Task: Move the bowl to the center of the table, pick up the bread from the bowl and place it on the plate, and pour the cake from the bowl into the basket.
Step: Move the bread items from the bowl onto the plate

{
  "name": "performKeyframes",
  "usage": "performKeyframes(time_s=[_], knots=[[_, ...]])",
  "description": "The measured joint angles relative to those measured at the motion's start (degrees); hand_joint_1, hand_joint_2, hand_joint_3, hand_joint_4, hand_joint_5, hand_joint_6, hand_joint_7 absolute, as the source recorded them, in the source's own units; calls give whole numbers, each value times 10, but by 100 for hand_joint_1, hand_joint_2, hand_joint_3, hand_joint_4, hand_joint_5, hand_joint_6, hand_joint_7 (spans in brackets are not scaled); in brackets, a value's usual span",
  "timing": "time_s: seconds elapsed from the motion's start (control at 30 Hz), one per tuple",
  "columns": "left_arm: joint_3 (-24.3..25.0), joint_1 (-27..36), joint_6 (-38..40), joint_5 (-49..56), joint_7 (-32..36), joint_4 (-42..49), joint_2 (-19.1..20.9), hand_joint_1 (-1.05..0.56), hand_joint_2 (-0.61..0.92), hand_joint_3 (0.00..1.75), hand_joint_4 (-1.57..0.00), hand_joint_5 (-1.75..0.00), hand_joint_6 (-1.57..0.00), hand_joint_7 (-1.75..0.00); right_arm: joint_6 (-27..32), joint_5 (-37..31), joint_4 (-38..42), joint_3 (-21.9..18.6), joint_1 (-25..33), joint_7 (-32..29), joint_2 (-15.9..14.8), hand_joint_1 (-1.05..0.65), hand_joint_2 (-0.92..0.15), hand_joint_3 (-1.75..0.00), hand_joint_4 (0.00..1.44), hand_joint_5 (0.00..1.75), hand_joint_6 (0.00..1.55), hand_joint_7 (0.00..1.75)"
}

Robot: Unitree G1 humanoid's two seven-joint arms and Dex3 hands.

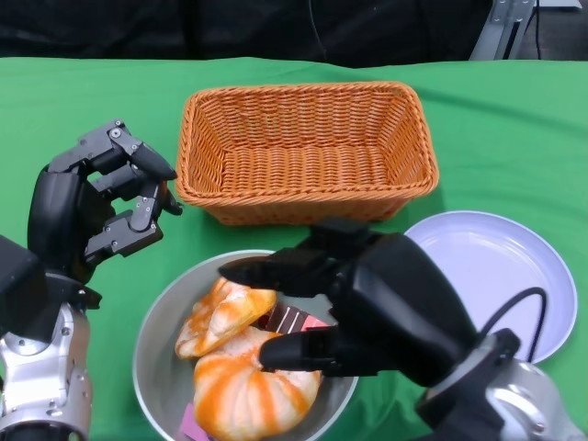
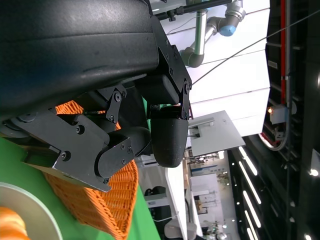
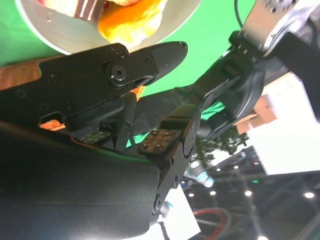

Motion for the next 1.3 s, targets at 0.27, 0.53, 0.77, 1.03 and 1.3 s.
performKeyframes(time_s=[0.27,0.53,0.77,1.03,1.3], knots=[[3,0,11,3,16,-15,-1,-11,58,103,-80,-163,-79,-135,-29,-91,76,32,-39,-84,-5,-71,-91,0,62,65,76,6],[3,5,48,29,59,-71,-1,-7,62,102,-79,-160,-79,-135,-48,-141,137,62,-67,-151,-12,-71,-92,0,61,58,76,5],[6,14,60,28,65,-86,2,-6,63,104,-77,-160,-78,-135,-53,-161,175,74,-78,-180,-23,-68,-92,-3,59,56,78,5],[8,14,60,9,43,-86,5,-8,63,100,-77,-160,-80,-132,-59,-185,224,97,-95,-222,-27,-61,-92,-21,63,55,80,5],[11,14,60,4,42,-87,10,-7,62,101,-79,-160,-81,-131,-50,-210,278,116,-118,-299,-21,-53,-92,-20,68,55,83,5]])
